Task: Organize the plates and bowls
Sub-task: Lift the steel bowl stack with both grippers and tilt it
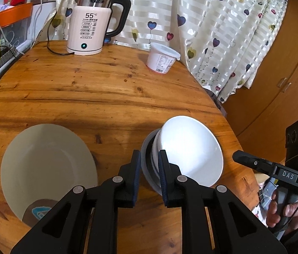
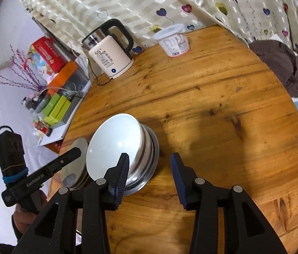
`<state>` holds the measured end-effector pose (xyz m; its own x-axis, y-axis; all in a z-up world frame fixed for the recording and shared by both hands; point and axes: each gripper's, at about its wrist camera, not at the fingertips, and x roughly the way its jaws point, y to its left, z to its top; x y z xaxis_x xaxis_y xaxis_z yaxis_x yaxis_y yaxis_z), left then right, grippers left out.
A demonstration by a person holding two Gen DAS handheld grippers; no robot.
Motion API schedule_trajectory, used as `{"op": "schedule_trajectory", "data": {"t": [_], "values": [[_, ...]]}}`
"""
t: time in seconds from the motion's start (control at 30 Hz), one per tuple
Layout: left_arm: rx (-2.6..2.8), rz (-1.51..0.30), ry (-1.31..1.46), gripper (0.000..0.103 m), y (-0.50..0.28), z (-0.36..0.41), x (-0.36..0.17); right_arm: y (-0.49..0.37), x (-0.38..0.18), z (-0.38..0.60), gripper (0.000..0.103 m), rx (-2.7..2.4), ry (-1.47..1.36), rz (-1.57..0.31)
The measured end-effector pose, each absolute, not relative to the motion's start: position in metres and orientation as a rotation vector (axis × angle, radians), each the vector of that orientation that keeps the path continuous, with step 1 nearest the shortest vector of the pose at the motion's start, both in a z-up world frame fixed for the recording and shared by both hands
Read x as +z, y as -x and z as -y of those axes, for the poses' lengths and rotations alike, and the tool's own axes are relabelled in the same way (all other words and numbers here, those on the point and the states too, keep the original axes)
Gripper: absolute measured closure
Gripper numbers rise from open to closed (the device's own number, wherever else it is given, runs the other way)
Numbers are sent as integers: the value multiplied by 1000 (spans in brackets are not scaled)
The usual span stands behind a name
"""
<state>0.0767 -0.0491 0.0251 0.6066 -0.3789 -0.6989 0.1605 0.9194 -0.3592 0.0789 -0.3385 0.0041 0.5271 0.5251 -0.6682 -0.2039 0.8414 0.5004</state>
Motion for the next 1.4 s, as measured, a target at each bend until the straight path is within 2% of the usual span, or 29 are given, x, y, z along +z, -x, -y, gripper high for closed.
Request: {"op": "schedule_trajectory", "data": {"t": [0.3, 0.53, 1.4], "values": [[-292, -896, 294, 86, -73, 43, 11, -78, -7, 340, 64, 469, -422, -948], [-317, -925, 333, 86, -74, 40, 2, -82, -19, 339, 84, 489, -442, -976], [-398, -1018, 552, 86, -89, 29, -31, -91, -48, 342, 85, 573, -571, -1034]]}}
